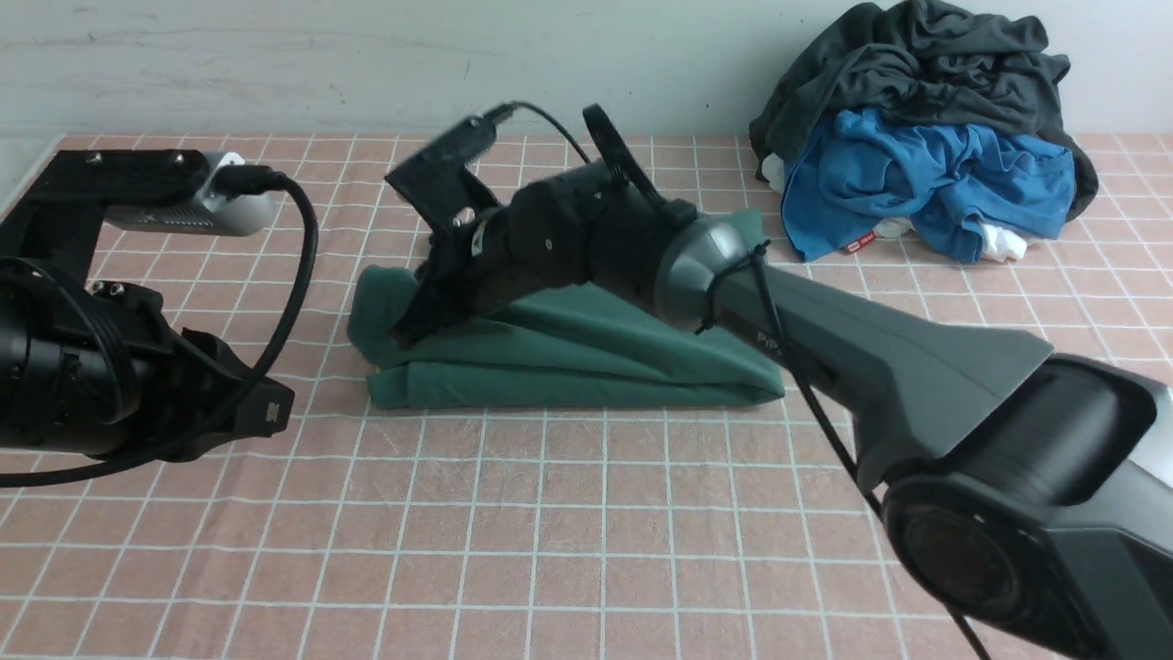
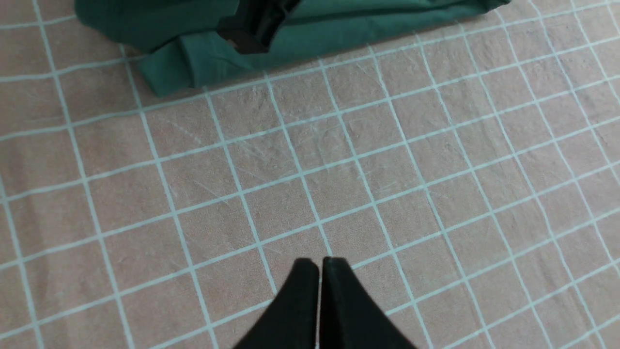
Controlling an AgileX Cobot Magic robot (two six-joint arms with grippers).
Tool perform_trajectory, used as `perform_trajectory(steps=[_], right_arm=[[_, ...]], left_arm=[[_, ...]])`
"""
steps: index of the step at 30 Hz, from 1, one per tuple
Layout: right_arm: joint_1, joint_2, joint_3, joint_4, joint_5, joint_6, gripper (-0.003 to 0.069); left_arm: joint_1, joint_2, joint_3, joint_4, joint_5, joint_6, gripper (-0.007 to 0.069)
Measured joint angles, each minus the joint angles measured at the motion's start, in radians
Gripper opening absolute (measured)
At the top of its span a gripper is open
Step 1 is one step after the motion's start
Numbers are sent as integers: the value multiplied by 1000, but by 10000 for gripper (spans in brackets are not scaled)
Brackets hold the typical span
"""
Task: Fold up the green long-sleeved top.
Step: Use the right arm to drag the right edge of the fabric to the left and folds it over the left edge
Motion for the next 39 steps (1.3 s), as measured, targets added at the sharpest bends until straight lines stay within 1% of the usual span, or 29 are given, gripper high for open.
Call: perform_trajectory(steps=[3,7,12,16,20,23,24,26,27,29,32,33,35,36,37,39], right_arm=[[-9,-78,-64,-35,27,-6,-10],[-41,-136,-84,8,25,2,-10],[-63,-89,-51,62,19,24,-8],[-57,-4,-38,136,53,26,8],[-41,26,-33,175,69,-1,74],[-34,26,-53,199,47,-16,169],[-34,26,-69,210,42,-16,216],[-40,25,-105,219,39,-10,288],[-43,24,-120,222,36,-3,314],[-52,20,-136,222,31,22,334],[-60,20,-139,222,31,54,314],[-62,29,-143,222,30,70,281],[-61,57,-143,225,28,79,183],[-60,61,-143,225,27,79,174],[-55,92,-143,231,25,81,99],[-45,132,-143,232,16,81,27]], left_arm=[[0,-77,0,-23,7,54,-3],[0,-179,2,-42,6,127,-3],[-1,-261,37,-48,-43,190,-3],[-2,-263,69,-48,-73,198,-3],[-2,-252,72,-48,-82,199,-3],[-2,-252,73,-48,-91,200,-3],[-2,-252,73,-48,-94,200,-3],[-2,-252,73,-46,-94,200,-3],[-2,-252,73,-46,-95,200,-3],[-2,-251,73,-45,-95,200,-3],[-2,-244,73,-45,-96,200,-3],[-2,-237,73,-45,-98,200,-3],[-6,-229,73,-45,-109,200,-3],[-7,-229,73,-45,-112,200,-3],[-19,-228,73,-45,-126,200,-3],[-41,-228,73,-45,-146,200,-3]])
